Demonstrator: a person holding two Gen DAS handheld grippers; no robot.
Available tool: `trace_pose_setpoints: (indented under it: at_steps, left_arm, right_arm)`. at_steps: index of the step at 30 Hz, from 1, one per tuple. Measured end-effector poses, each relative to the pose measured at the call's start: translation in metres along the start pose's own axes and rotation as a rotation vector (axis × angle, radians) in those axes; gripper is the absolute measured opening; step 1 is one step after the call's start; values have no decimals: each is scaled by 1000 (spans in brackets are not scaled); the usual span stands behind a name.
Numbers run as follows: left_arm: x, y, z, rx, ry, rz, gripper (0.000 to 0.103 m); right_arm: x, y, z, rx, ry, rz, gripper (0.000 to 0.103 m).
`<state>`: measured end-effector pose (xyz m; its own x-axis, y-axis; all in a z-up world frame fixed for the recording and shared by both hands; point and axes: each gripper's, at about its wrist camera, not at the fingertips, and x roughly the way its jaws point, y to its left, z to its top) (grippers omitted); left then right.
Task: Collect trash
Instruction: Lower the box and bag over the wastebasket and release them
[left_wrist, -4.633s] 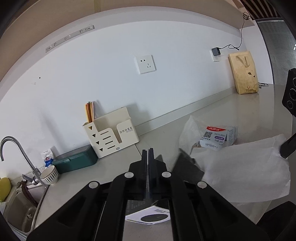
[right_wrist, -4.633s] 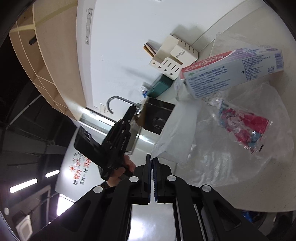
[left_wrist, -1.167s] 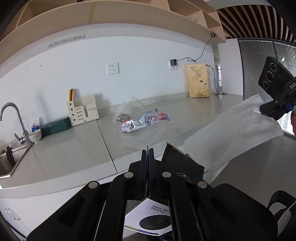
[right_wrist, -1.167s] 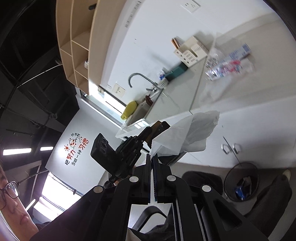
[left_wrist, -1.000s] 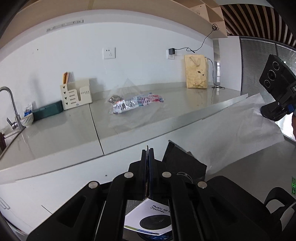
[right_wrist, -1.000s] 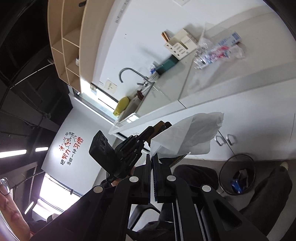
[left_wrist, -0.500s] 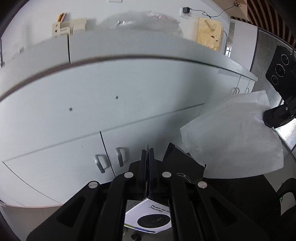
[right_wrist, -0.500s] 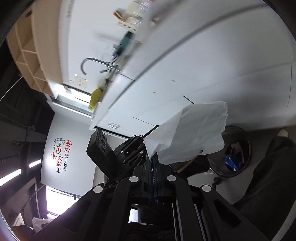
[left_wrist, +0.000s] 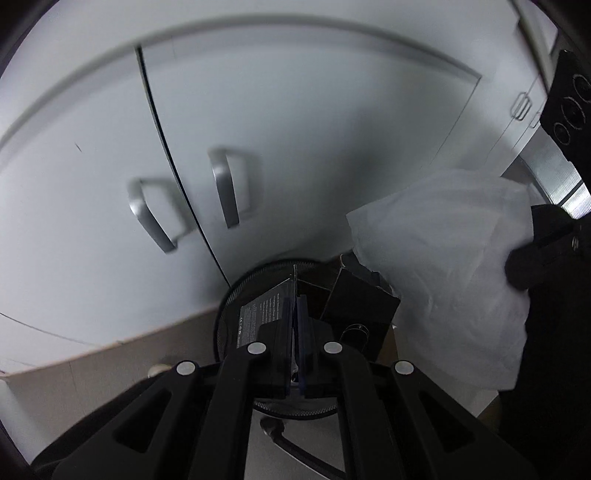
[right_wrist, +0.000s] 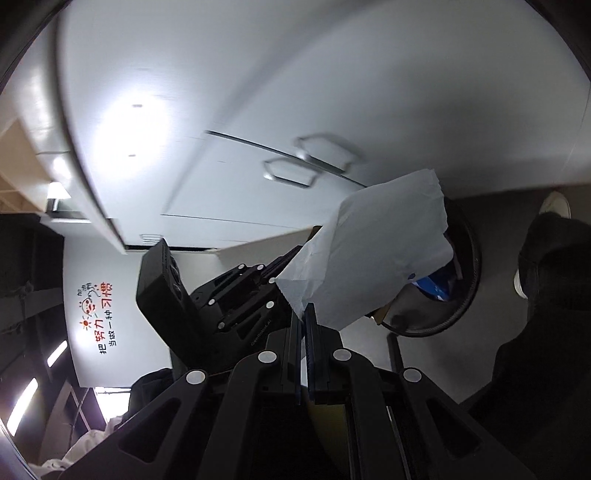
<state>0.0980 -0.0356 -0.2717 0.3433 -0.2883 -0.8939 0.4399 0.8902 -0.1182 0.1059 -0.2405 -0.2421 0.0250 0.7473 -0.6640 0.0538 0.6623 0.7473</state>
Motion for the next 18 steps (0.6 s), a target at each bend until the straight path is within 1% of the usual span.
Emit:
trace_pose_setpoints:
  at_steps: [3,5,7,9,11,14,18]
  left_arm:
    - [27,0,3,10,64,3,3]
    - [45,-5,7,30,113,6,3]
    - [56,-6,4,31,165,-10,3]
    - [66,-5,3,27,196,-5,3]
    - [73,-1,1,6,222,-7,3]
    - [78,5,1,-20,233,-11,3]
    - [84,9,-4,-24,264,3,3]
  right_arm:
    - [23,-20,10,46,45,-22,7]
    - [31,-26,18,66,63,-39,7]
    - [39,-33,22,83,78,-53,7]
    - [47,-39,24,92,94,-60,7]
    - [51,-42,26,99,103,-68,7]
    - [55,-45,30,116,110,-70,7]
    - [56,-46,33,133,123,-81,7]
